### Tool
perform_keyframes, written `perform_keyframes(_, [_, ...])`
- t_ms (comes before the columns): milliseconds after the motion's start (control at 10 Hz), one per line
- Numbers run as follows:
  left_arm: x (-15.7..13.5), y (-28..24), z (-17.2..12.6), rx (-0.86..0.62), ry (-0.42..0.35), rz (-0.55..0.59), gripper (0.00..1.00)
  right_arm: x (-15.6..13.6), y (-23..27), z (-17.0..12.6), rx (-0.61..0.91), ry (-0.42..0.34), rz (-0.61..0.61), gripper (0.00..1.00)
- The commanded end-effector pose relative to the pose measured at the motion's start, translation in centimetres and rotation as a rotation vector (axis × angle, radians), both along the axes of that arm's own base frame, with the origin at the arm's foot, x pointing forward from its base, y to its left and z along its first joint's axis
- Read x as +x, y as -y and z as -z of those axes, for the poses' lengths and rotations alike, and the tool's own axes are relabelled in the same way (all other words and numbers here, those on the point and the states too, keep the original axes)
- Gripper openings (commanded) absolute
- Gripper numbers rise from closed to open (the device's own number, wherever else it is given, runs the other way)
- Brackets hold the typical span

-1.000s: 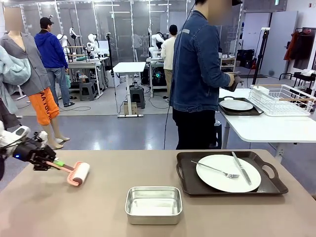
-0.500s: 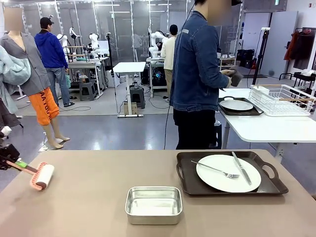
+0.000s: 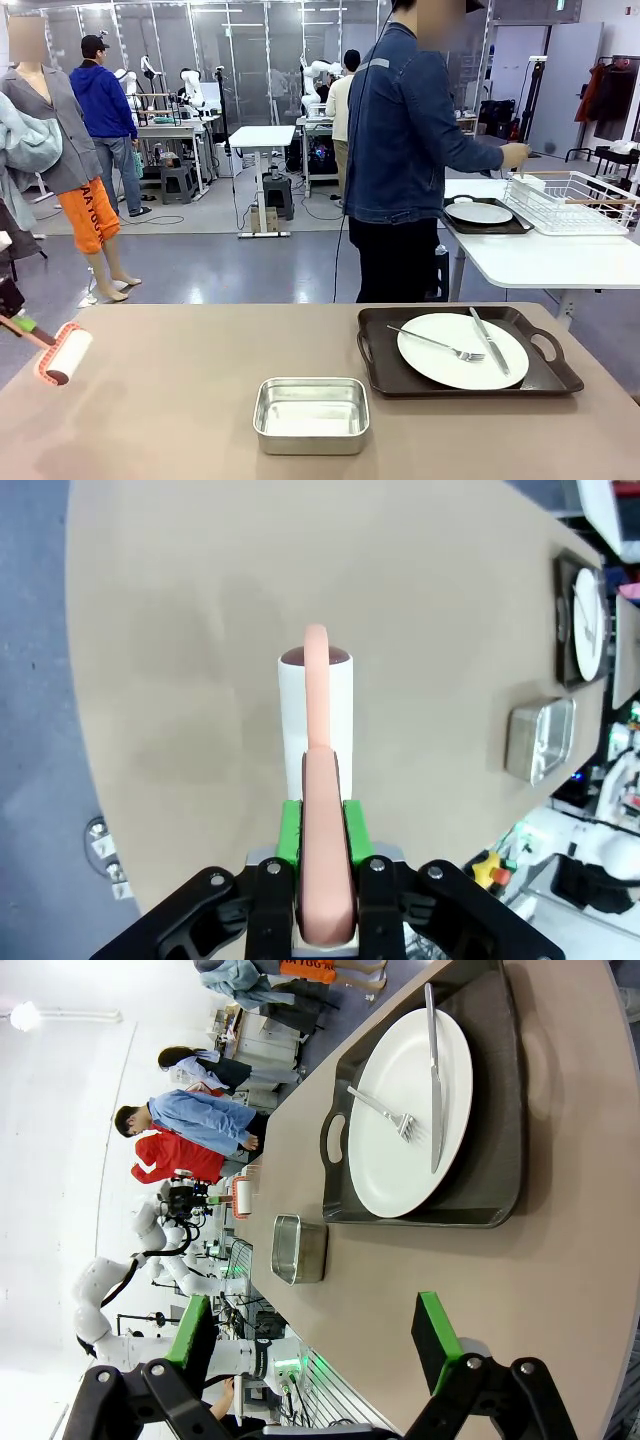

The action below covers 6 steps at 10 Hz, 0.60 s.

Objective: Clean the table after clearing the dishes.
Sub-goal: When the left (or right) Handle tray is removed, use the left hand (or right hand) to clean the left (or right) side of the table with the Lint Roller.

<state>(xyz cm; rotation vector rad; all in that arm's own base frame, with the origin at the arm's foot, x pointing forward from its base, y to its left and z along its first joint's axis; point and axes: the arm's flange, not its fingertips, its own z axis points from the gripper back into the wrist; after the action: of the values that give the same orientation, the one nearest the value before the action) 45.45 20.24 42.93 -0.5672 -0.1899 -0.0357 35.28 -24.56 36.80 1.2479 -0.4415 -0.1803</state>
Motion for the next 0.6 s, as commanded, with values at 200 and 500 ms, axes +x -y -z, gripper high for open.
perform_keyframes(200, [-3.6, 6.3, -6.3, 0.13, 0.069, 0.035, 0.21, -0.1, -0.1, -0.4, 0.01, 0.002, -0.001, 1.0])
perform_keyframes(500, [-1.8, 3.6, -4.9, 0.062, 0.056, 0.055, 0.21, -0.1, -0.1, -0.4, 0.01, 0.002, -0.001, 1.0])
